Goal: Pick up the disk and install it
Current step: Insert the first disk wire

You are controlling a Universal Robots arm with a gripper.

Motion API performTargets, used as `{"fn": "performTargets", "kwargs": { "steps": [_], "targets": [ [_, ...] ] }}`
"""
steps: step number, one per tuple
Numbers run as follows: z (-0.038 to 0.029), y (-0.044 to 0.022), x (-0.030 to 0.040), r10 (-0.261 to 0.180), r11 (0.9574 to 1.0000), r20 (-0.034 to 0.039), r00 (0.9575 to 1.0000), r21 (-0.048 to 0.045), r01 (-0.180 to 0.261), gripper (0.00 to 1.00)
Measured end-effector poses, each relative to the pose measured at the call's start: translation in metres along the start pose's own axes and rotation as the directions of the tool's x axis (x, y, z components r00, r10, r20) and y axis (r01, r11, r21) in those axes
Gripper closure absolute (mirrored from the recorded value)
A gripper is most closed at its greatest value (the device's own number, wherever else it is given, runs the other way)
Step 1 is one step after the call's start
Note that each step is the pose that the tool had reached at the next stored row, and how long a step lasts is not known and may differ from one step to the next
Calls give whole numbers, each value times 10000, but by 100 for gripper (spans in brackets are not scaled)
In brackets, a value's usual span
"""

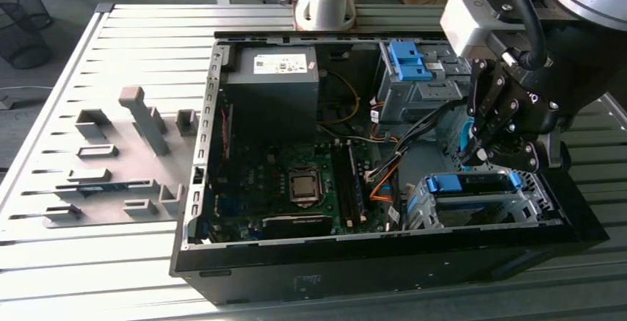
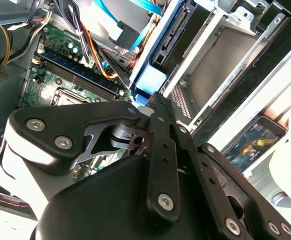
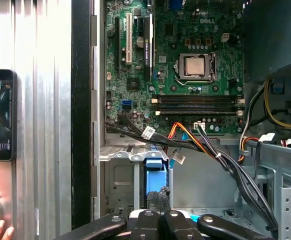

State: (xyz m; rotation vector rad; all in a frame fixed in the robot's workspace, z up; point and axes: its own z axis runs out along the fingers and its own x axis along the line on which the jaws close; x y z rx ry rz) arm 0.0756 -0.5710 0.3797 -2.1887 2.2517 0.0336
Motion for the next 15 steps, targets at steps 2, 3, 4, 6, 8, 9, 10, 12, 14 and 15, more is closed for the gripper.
{"fn": "performTargets", "kwargs": {
  "steps": [2,3,4,6,8,9,10,12,14,15],
  "targets": [
    [0,0,0,0,10000,0,10000,0,0,89],
    [1,-5,0,-1,10000,1,10000,0,1,89],
    [2,-14,0,-1,10000,2,10000,0,1,89],
    [3,-51,-1,0,10000,1,10000,0,0,89],
    [5,-108,-6,-1,10000,1,10000,0,1,89],
    [6,-141,-11,0,10000,2,10000,-1,0,89],
    [8,-174,-16,0,10000,1,10000,-2,0,89],
    [12,-242,-26,0,10000,-1,10000,-4,0,89],
    [18,-305,-39,0,10000,-1,10000,-9,0,89],
    [21,-334,-47,0,10000,-2,10000,-11,0,89]
  ]
}}
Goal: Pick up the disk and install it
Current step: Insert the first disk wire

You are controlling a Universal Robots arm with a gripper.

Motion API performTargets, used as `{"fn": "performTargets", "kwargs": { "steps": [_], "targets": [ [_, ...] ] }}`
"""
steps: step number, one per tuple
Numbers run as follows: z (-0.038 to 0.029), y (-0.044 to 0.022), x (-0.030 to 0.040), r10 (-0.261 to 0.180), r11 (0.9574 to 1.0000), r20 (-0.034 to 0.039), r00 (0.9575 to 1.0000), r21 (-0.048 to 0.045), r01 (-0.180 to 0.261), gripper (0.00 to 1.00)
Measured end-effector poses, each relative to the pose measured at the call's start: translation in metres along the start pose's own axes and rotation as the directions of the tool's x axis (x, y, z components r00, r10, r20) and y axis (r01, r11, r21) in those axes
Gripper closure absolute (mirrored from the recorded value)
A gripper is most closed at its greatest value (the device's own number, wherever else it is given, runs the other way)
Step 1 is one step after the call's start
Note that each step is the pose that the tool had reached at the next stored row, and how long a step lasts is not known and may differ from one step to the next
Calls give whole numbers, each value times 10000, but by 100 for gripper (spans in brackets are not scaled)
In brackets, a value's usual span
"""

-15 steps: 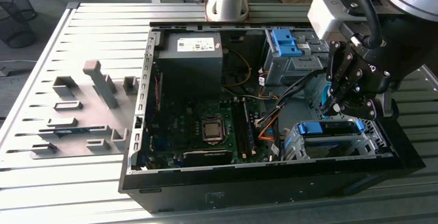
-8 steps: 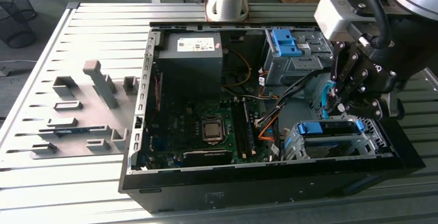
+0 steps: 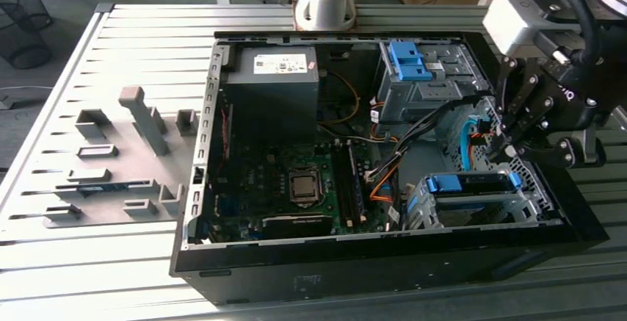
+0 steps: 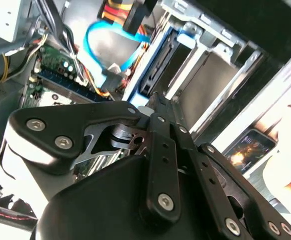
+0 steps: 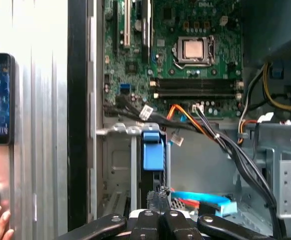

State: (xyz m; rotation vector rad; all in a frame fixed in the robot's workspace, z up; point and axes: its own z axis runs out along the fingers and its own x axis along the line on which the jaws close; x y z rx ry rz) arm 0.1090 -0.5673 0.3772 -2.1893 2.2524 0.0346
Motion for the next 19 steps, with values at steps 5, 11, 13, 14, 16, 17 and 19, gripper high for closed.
{"fn": "performTargets", "kwargs": {
  "steps": [5,11,13,14,16,17,19],
  "targets": [
    [17,-99,-24,0,10000,0,10000,-8,0,89],
    [19,-100,-31,0,10000,3,10000,-8,0,89],
    [20,-100,-46,0,10000,2,10000,-8,0,89],
    [20,-99,-55,0,10000,1,10000,-8,0,89],
    [21,-99,-73,0,10000,0,10000,-8,0,89],
    [22,-98,-82,0,10000,0,10000,-8,0,89],
    [23,-98,-86,0,10000,1,10000,-8,0,89]
  ]
}}
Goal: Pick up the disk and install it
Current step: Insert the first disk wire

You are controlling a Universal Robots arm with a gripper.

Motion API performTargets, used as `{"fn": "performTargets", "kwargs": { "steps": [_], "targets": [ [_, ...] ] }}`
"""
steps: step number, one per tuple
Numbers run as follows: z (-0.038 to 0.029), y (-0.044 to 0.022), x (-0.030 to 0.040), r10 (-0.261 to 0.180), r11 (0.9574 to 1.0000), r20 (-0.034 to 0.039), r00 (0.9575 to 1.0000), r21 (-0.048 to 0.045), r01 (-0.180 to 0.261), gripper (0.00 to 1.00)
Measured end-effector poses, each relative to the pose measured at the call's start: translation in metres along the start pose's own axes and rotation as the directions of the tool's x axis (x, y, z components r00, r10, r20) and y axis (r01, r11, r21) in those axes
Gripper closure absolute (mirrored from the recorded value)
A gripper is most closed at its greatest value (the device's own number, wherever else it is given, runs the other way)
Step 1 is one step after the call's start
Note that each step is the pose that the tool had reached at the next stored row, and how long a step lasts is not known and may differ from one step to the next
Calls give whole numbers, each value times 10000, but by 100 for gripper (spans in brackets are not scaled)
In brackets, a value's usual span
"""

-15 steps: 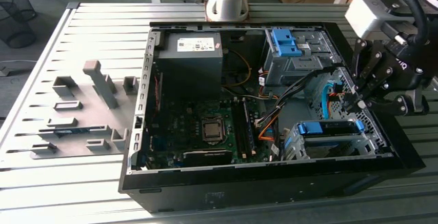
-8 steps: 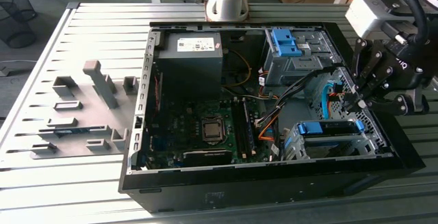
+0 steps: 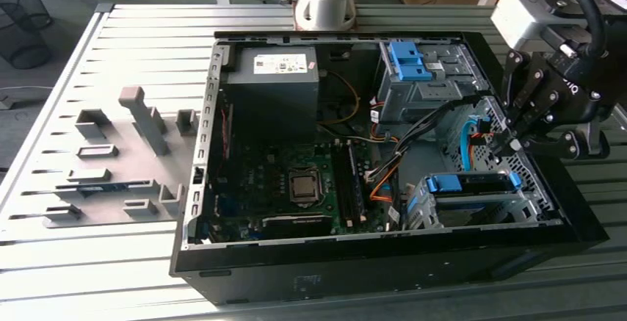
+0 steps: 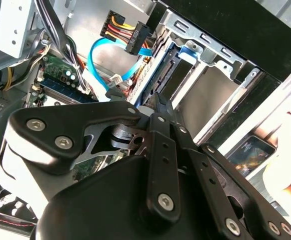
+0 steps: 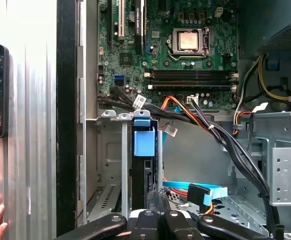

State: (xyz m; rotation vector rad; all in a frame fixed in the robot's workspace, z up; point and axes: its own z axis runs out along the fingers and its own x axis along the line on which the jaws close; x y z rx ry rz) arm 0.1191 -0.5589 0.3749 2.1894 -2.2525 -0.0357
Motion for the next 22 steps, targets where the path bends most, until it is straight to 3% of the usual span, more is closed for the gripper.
{"fn": "performTargets", "kwargs": {
  "steps": [22],
  "targets": [
    [4,0,-24,0,10000,-2,10000,-1,0,89]
  ]
}}
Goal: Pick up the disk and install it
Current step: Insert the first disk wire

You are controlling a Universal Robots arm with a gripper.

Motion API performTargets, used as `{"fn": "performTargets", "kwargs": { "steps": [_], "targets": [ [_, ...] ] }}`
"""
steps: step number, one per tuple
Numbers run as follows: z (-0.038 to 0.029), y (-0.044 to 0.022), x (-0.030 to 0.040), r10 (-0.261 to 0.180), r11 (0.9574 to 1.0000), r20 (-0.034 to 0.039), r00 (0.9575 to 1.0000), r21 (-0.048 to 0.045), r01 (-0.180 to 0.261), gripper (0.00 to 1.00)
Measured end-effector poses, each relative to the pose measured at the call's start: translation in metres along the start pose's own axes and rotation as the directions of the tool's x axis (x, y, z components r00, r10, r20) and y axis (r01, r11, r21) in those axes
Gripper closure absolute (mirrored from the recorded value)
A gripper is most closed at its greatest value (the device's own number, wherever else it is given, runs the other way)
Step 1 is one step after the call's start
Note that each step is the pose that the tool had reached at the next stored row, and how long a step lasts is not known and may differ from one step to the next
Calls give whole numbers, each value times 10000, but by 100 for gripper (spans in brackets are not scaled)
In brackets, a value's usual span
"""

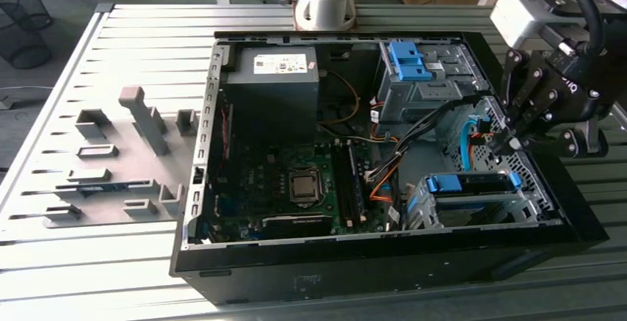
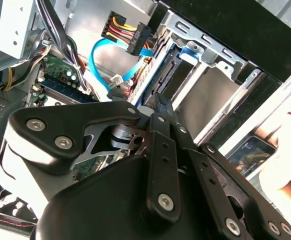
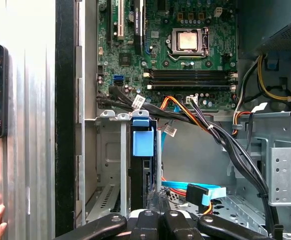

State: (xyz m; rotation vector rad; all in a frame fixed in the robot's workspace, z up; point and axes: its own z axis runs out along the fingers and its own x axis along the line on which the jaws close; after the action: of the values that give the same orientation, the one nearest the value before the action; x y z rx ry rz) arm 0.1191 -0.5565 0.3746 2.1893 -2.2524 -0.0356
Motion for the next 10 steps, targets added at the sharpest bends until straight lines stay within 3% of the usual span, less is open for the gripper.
{"fn": "performTargets", "kwargs": {
  "steps": [10],
  "targets": [
    [86,-83,-183,0,10000,0,10000,-73,0,89]
  ]
}}
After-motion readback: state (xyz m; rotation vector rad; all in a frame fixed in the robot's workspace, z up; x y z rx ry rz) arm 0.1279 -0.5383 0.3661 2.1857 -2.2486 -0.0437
